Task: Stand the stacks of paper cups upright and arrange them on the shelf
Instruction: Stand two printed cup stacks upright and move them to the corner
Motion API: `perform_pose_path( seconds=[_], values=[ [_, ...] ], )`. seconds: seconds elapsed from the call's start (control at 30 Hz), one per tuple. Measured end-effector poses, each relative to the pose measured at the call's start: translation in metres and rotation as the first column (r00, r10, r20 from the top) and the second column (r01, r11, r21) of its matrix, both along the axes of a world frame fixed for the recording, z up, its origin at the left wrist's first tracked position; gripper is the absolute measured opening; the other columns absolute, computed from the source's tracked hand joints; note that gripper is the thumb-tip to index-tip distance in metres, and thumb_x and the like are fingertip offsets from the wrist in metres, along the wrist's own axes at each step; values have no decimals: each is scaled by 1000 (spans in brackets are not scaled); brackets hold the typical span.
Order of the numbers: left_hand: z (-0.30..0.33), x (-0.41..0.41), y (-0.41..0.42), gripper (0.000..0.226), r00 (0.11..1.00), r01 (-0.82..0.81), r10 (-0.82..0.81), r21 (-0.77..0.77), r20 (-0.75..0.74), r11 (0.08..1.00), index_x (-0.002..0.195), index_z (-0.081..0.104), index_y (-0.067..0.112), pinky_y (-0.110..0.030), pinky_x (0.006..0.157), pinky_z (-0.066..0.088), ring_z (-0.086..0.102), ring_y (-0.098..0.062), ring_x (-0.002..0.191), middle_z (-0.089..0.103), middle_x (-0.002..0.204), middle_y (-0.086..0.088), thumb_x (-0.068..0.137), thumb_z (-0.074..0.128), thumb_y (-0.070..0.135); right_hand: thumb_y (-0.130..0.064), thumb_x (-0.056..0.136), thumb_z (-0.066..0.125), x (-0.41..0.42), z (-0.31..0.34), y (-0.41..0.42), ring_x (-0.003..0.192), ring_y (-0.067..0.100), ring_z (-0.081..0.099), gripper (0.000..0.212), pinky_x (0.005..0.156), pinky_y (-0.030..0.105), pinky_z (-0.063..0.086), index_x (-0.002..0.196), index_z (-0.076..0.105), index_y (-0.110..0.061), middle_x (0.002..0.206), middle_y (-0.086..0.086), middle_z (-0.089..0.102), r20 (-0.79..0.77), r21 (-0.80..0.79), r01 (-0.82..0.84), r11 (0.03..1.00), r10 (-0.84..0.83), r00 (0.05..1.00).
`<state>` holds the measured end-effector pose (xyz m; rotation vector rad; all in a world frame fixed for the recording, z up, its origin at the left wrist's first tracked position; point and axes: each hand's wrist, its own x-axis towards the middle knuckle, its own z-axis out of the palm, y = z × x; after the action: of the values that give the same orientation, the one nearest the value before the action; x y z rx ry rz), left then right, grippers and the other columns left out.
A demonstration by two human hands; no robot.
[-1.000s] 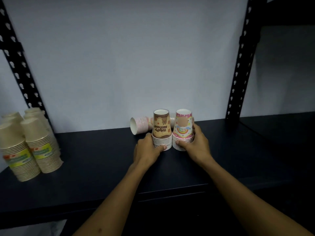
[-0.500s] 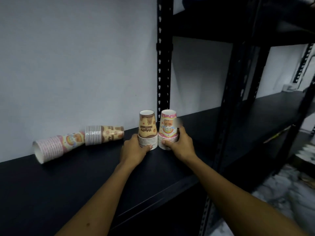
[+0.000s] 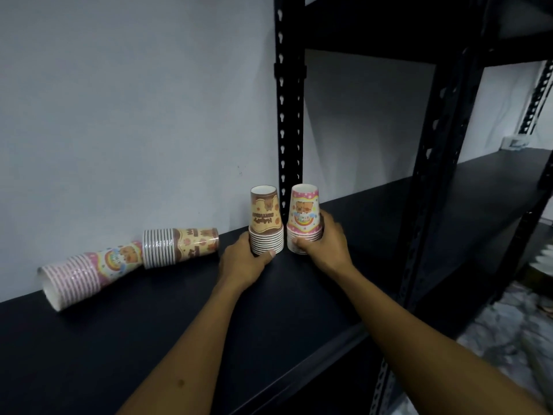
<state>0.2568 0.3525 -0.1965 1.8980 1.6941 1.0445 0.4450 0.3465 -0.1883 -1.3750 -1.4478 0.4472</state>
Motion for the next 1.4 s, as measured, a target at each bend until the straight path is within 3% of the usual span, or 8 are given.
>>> perform_pose_path(
  seconds=[0.4, 0.77, 1.2, 1.4],
  values=[
    [-1, 0, 0, 53, 998, -50, 50, -10, -34, 999, 130, 46, 22, -36, 93, 48, 56, -23, 117, 60, 129, -1, 82, 64, 39, -15, 71, 82, 1, 5, -7, 99, 7, 54, 72, 80, 18, 43, 133, 45, -15, 127, 3, 59, -88, -40, -52, 998, 48, 995],
    [1, 2, -4, 53, 994, -32, 30, -12, -106, 999, 133, 40, 25, -38, 92, 47, 55, -23, 117, 57, 131, 0, 87, 59, 43, -17, 71, 82, -1, 4, -5, 102, 10, 54, 70, 83, 23, 45, 130, 44, -14, 126, 5, 57, 11, -27, -41, 999, 41, 999],
    [3, 3, -7, 56, 988, -25, 20, -35, -155, 999, 135, 37, 22, -34, 88, 44, 54, -24, 118, 55, 134, -1, 88, 58, 42, -18, 71, 82, -2, 6, -5, 110, 14, 56, 72, 84, 24, 44, 131, 44, -13, 127, 5, 57, 13, -36, -20, 999, 20, 1000],
    [6, 0, -17, 45, 999, -44, 45, 46, -23, 998, 129, 49, 13, -26, 81, 43, 58, -21, 109, 61, 125, -6, 88, 60, 27, -18, 70, 83, -1, 7, -10, 116, 21, 55, 78, 88, 27, 45, 135, 41, -11, 131, 9, 55, 13, -52, 3, 999, -2, 1000]
  ],
)
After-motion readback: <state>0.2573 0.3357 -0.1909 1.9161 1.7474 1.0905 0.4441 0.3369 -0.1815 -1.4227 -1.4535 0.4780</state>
